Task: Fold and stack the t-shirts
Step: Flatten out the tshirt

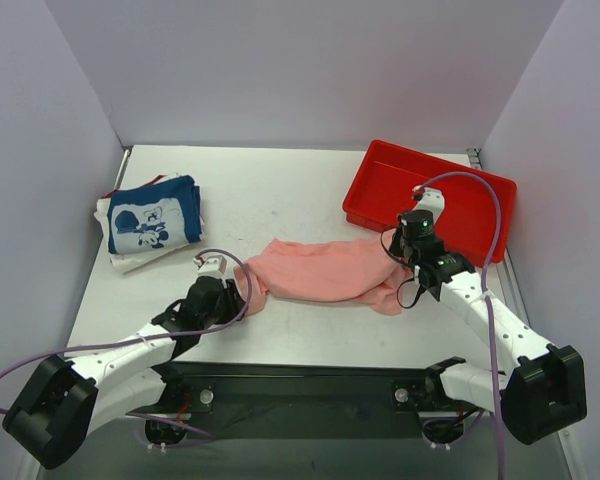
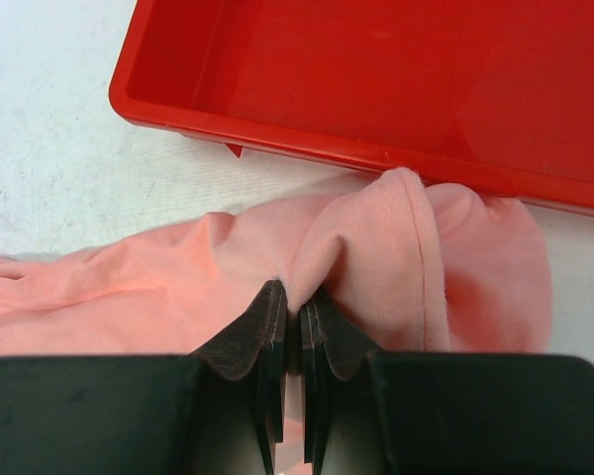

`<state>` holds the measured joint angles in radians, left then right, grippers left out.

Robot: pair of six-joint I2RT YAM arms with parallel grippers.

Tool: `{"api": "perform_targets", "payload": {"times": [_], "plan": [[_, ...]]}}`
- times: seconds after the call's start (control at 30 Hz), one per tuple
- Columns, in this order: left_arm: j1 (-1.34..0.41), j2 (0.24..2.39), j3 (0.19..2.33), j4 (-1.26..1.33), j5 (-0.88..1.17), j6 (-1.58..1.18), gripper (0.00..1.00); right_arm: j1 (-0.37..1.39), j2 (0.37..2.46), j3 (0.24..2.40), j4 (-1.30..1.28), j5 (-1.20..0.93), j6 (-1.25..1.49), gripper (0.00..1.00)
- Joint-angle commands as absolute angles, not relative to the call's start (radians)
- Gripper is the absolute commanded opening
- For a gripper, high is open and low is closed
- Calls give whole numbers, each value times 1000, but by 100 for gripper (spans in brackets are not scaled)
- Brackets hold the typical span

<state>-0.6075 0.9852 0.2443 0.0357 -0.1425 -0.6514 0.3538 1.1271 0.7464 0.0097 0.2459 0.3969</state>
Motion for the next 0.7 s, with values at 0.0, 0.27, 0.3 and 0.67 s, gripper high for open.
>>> {"api": "perform_targets", "payload": {"times": [0.0,0.27,0.3,0.67], "plan": [[-621,1020,272,23,-161,-667,46,351,1132,781,48,250,407,5],[-638,1037,261,23,-166,-681,42,350,1121,776,48,247,408,6],[-640,1042,261,23,-161,-683,37,350,1120,776,49,247,408,6],[-641,1042,279,103,-100,-641,0,348,1097,772,46,232,407,6]]}}
